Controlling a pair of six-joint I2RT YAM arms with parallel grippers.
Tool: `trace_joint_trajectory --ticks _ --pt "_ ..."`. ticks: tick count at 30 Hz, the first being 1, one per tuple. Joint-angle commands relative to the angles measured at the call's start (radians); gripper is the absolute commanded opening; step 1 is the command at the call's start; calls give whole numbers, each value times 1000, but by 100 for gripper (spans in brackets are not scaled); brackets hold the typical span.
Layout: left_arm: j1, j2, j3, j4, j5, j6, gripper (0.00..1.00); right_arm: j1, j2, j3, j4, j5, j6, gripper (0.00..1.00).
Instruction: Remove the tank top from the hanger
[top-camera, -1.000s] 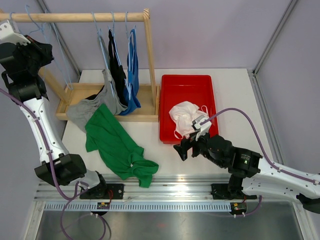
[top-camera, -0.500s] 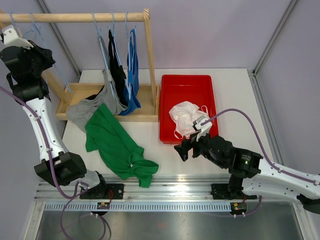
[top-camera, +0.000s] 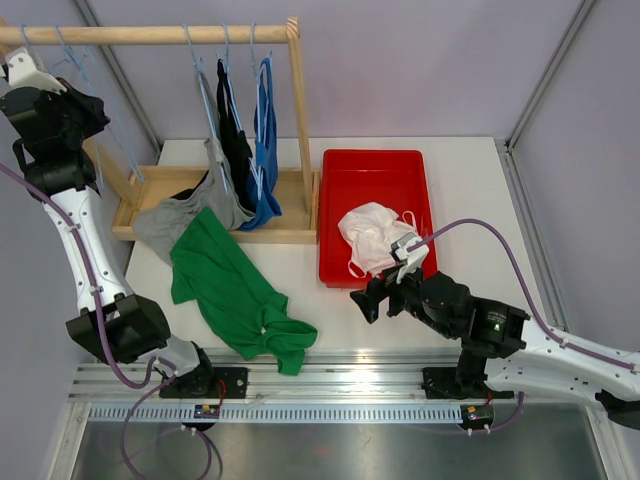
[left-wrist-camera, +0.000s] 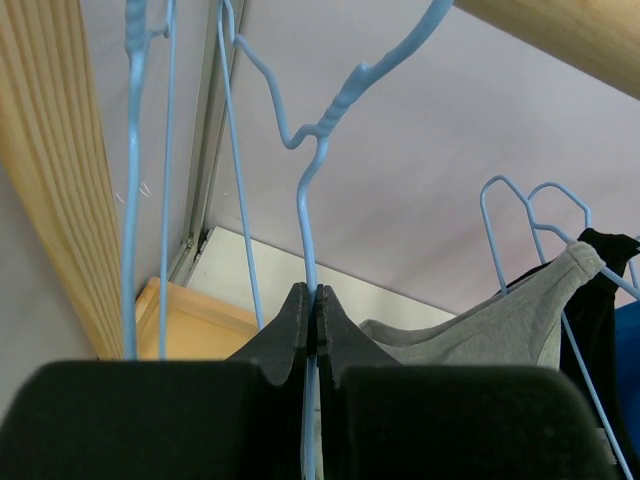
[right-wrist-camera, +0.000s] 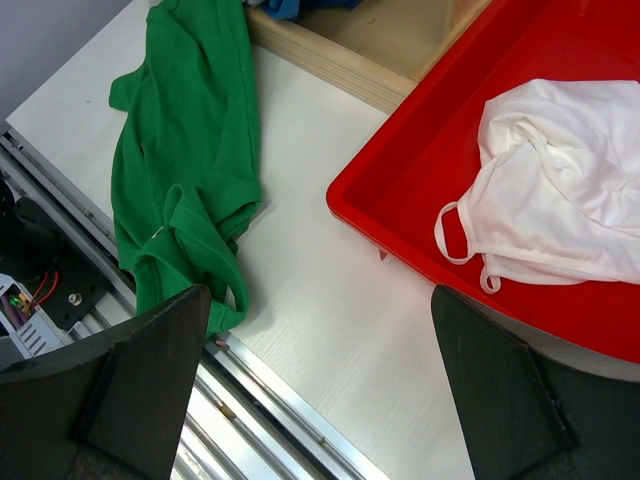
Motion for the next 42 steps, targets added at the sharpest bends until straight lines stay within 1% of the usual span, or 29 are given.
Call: trace_joint_trajectory --ticks 1,6,10,14,15,17,18,19,24,26,27,28,30,31,32,34,35,38,41,42 --pt "6 -17 -22 17 -14 15 0 -5 10 -6 27 9 14 100" --pt "6 -36 -21 31 -3 1 0 -5 26 -4 35 6 12 100" --pt "6 -63 7 22 -23 -19 1 -5 30 -13 49 9 15 99" --pt "4 -127 -19 31 -55 -36 41 -5 40 -13 52 11 18 100" --pt "3 -143 -36 43 -60 -45 59 -5 43 -13 54 9 20 100" --pt "4 -184 -51 51 -57 -56 75 -5 51 -13 57 2 21 99" --pt "3 -201 -61 58 -55 -71 94 -5 53 -18 57 -1 23 99" --pt "3 -216 -87 66 -49 -80 99 -5 56 -18 63 -9 24 99" --pt "-14 -420 -231 152 -68 -108 99 -5 68 -21 90 -24 21 99" --pt "-48 -491 -332 173 -57 -109 99 -5 88 -19 101 -34 12 99" --pt "-59 -575 -370 207 -45 -111 99 -5 97 -15 118 -43 8 99" --pt "-69 -615 -469 225 -16 -109 99 -5 120 -12 126 -47 -2 99" --pt "-111 -745 -576 305 20 -103 99 -5 149 7 141 -63 -11 99" --pt "-132 -791 -620 327 49 -96 99 -5 177 11 150 -64 -23 100" --pt "-176 -824 -691 333 52 -71 99 -5 192 20 158 -66 -26 100" --pt "-220 -899 -728 310 67 -33 99 -5 233 31 185 -69 -40 99" --pt "-262 -916 -755 277 69 10 99 -5 249 45 192 -71 -43 99" --pt "-344 -960 -779 205 78 79 99 -5 325 83 218 -86 -52 100" --pt "-379 -991 -809 158 86 113 99 -5 417 125 250 -115 -58 99" --pt "-382 -1002 -846 154 78 118 99 -7 463 135 271 -132 -57 99"
